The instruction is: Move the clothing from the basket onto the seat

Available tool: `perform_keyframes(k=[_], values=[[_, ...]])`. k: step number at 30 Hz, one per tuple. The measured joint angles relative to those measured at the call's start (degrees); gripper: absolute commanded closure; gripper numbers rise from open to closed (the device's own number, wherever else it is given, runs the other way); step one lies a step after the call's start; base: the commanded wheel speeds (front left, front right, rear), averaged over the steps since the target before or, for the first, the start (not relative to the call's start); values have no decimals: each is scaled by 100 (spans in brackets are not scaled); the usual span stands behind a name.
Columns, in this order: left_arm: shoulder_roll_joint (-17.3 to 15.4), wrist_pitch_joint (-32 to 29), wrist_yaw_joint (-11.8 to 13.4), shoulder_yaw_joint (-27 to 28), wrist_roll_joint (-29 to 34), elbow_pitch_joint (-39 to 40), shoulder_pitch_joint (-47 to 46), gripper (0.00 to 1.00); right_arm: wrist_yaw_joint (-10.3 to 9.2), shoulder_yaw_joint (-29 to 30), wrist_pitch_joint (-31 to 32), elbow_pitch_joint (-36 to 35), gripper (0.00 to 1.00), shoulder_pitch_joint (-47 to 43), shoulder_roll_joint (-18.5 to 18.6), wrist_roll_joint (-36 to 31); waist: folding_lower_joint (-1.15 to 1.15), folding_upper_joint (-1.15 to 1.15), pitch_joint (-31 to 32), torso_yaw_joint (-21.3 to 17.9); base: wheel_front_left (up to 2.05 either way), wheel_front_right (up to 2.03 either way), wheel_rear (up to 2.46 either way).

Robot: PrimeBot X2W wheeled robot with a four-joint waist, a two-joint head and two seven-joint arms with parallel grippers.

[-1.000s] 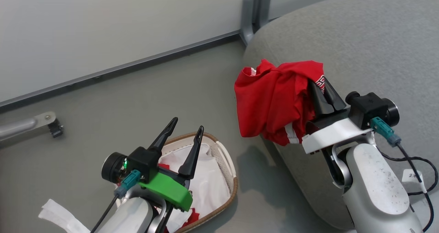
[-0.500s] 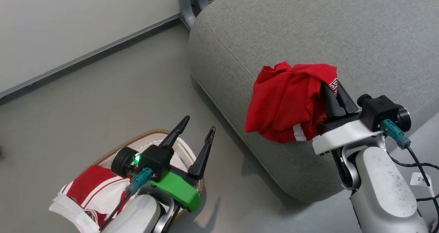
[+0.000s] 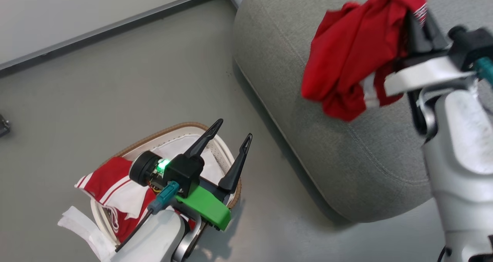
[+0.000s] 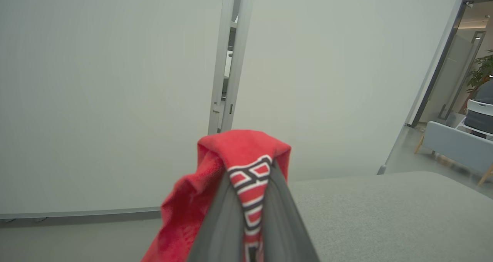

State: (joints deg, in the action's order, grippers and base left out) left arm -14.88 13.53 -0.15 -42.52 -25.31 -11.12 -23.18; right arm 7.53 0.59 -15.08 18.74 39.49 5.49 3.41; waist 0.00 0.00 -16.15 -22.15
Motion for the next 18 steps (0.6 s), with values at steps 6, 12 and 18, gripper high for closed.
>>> perform_keyframes(k=[6,12,18], values=[[-32,-54,-13,-94,132,147,-172,0,0,241,31,593,100,1468,813,-267,0,0,-345,375,0,0,0],[-13,-116,-42,-191,270,331,-453,0,0,658,524,1232,100,2805,1842,-409,1,0,-739,863,0,0,0],[38,-135,-66,-241,396,486,-715,0,0,1110,1080,2085,100,3200,2517,-622,1,0,-1184,1339,0,0,0]])
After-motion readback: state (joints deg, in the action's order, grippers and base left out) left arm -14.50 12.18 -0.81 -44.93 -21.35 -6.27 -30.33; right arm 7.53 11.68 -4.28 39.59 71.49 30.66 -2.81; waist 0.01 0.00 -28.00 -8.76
